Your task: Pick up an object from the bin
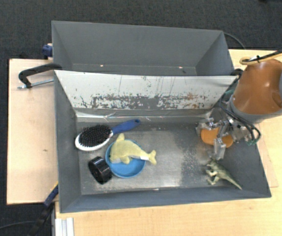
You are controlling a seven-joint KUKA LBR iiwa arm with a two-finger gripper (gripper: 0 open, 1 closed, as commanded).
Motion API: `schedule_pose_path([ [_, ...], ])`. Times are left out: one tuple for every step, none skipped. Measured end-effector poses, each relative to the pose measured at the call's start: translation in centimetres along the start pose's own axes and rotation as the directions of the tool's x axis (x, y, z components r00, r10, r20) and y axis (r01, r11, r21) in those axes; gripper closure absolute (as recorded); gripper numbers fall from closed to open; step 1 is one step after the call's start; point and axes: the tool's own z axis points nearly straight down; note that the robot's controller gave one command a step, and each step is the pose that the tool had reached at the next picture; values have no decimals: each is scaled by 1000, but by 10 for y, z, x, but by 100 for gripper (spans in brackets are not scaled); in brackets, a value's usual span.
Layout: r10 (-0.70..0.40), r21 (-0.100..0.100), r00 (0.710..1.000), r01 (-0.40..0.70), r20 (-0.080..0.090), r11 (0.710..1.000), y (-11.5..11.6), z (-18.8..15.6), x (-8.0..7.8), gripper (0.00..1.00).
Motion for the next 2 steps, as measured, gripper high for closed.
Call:
schedule_pose_path([
  [-36,10,999,36,2,999,11,-119,15,100],
  [-28,12,1000,28,4,1000,15,-233,6,100],
])
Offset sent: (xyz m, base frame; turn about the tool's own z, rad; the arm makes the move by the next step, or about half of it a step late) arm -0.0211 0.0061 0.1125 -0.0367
